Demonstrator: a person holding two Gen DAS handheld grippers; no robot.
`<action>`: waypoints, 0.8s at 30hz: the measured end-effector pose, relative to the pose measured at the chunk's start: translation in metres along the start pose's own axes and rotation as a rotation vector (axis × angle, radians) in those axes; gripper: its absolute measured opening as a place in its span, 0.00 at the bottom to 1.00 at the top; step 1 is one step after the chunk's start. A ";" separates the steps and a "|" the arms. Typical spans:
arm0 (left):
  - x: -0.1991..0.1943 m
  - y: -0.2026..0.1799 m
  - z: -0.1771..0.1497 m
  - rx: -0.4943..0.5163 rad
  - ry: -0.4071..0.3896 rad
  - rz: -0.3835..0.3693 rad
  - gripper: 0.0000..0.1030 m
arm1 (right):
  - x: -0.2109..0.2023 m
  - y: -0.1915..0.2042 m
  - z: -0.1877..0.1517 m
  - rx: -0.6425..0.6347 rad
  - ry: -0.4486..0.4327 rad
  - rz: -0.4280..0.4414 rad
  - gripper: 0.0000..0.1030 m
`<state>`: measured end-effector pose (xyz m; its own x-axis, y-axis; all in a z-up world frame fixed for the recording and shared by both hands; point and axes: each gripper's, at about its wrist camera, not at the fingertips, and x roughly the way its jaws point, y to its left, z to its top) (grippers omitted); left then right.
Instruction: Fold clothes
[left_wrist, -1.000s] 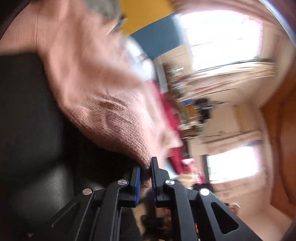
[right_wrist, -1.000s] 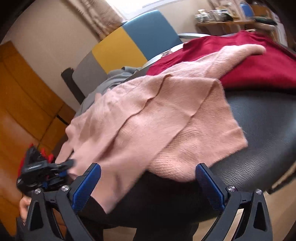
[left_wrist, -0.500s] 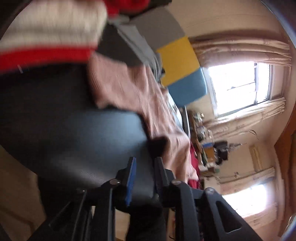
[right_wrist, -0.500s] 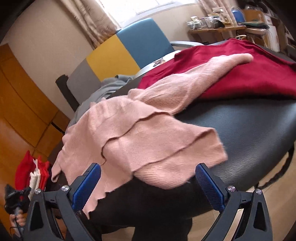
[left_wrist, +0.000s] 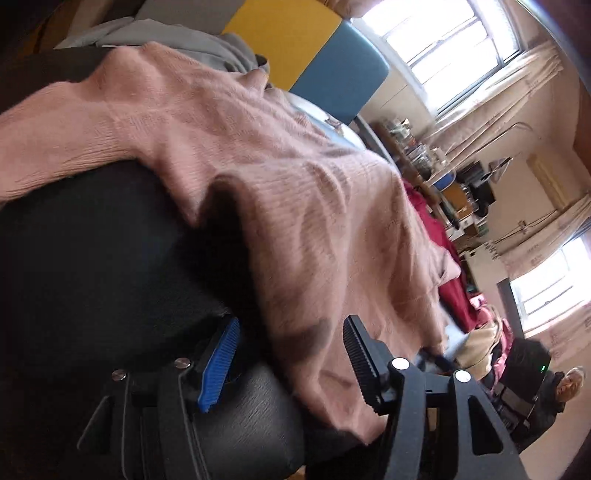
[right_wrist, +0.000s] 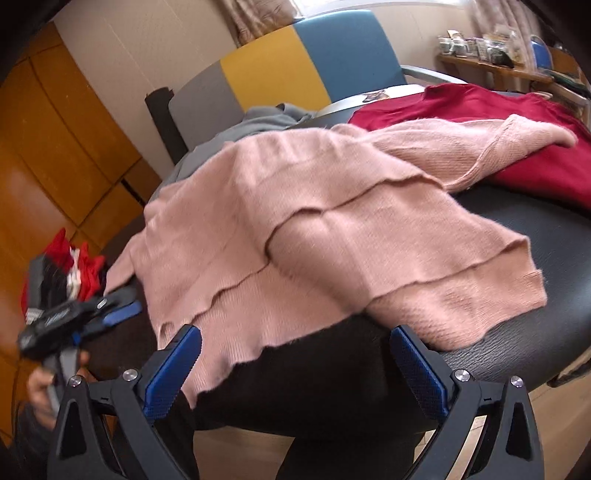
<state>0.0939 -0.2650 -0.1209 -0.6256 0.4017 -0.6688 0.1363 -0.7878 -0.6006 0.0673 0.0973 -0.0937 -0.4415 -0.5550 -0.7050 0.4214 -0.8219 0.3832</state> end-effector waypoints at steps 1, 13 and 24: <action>0.005 -0.002 0.001 -0.001 0.007 -0.024 0.59 | 0.002 0.002 -0.002 -0.012 0.006 -0.004 1.00; -0.065 0.000 -0.017 -0.087 -0.012 -0.304 0.05 | -0.012 -0.004 0.002 -0.025 -0.037 -0.039 1.00; -0.177 0.091 -0.063 -0.222 -0.125 -0.059 0.08 | -0.034 -0.024 0.025 0.081 -0.112 -0.008 1.00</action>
<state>0.2655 -0.3779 -0.0846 -0.7255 0.3726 -0.5786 0.2533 -0.6372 -0.7279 0.0524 0.1327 -0.0633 -0.5321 -0.5555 -0.6390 0.3541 -0.8315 0.4281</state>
